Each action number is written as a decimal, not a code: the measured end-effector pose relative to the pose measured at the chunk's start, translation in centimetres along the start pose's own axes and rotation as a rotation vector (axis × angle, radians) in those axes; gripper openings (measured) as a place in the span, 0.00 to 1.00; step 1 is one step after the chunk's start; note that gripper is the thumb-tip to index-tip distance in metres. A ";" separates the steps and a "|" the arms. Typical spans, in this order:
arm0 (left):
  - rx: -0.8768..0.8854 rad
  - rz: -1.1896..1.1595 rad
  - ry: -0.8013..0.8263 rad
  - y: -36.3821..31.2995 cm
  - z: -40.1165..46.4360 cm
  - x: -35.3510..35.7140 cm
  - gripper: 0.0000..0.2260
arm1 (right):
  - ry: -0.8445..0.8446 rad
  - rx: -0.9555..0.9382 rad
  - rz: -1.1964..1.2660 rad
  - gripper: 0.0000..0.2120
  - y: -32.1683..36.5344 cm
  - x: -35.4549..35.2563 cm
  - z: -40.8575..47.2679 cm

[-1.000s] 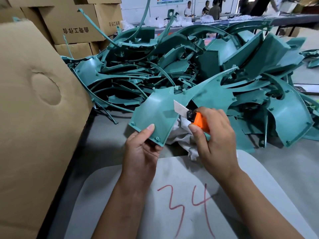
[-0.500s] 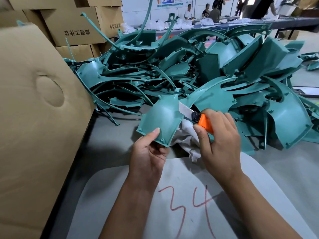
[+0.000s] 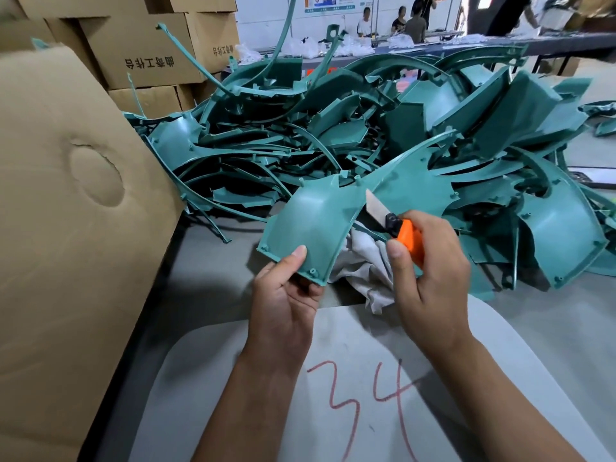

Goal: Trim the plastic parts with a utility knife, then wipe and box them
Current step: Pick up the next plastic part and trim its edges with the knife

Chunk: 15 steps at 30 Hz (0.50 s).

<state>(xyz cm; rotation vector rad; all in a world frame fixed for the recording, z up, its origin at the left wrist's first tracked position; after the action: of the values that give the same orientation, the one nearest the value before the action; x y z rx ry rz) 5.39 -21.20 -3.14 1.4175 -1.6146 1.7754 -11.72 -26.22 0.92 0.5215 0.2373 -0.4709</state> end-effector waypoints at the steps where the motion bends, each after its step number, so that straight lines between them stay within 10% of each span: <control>1: -0.003 0.012 0.002 0.1 0.0 0.0 0.15 | 0.020 -0.013 0.003 0.13 0.3 0.2 -0.1; 15: -0.077 0.025 0.046 0.6 -0.1 0.2 0.15 | -0.067 0.042 -0.088 0.12 -2.0 -0.9 0.5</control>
<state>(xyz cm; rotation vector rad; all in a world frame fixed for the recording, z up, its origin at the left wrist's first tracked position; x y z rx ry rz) 4.79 -21.32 -3.29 1.3177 -1.6657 1.7275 -13.42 -27.63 0.77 0.5368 0.1864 -0.5786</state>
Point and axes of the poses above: each hand's wrist, its own z-axis towards the middle knuckle, its own x-axis out of the palm, y = z × x, the point moved 6 cm from there along z, towards the middle knuckle, and after that the axes turned 5 degrees about -z, right-handed, at the moved point
